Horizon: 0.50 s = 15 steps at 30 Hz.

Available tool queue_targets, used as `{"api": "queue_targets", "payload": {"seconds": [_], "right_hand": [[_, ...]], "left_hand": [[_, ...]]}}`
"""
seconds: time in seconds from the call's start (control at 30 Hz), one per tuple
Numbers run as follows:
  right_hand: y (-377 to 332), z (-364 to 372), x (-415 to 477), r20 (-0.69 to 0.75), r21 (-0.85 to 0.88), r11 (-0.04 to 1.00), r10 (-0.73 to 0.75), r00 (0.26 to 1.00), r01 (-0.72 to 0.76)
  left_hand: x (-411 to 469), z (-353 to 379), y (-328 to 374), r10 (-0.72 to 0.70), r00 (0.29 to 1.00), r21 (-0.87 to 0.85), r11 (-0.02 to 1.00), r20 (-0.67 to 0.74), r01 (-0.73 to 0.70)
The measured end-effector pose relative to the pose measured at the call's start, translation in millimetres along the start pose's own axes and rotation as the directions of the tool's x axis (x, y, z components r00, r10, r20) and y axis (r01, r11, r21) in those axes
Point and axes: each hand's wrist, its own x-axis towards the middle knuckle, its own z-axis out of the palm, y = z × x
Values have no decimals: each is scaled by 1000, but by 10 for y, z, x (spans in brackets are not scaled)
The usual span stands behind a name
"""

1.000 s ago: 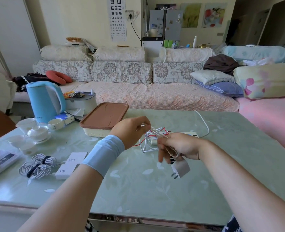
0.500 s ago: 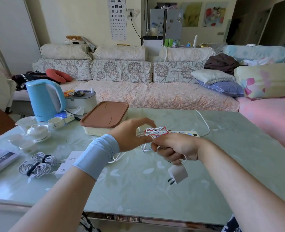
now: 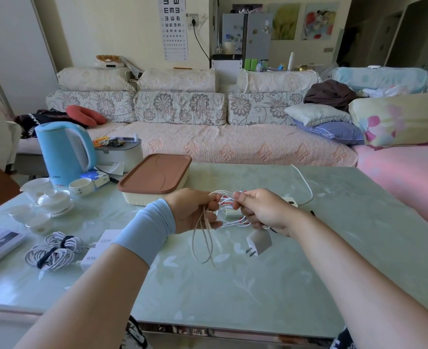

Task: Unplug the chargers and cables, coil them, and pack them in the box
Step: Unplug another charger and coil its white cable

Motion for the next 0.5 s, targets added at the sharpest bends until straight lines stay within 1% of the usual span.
{"api": "queue_targets", "payload": {"seconds": [0.07,0.13,0.17,0.23,0.33,0.4,0.5], "right_hand": [[15,23,1,32,-26,1000,3,999,-3],[44,51,1,65,-91,996,30,997,-24],[56,66,3,74,-120,992,46,996,-37],[54,103,15,82,-135,989,70,994,-58],[21,175,35,50,-132,988,88,995,-81],[0,213,29,36,-205,977,67,997,-58],[-27,254,16,90,-323,946,32,995,-1]], "left_hand": [[70,-29,-46,-2,1000,-164,986,-28,-2],[136,-54,-109,-9,999,-251,968,-42,-2],[178,-59,-144,-4,998,-257,966,-62,-12],[275,-22,-198,30,989,-231,971,-146,-64],[400,58,-224,105,960,-289,940,-260,-181],[460,82,-198,178,941,-274,926,-290,-259],[487,129,-153,268,912,-240,906,-310,-348]]}}
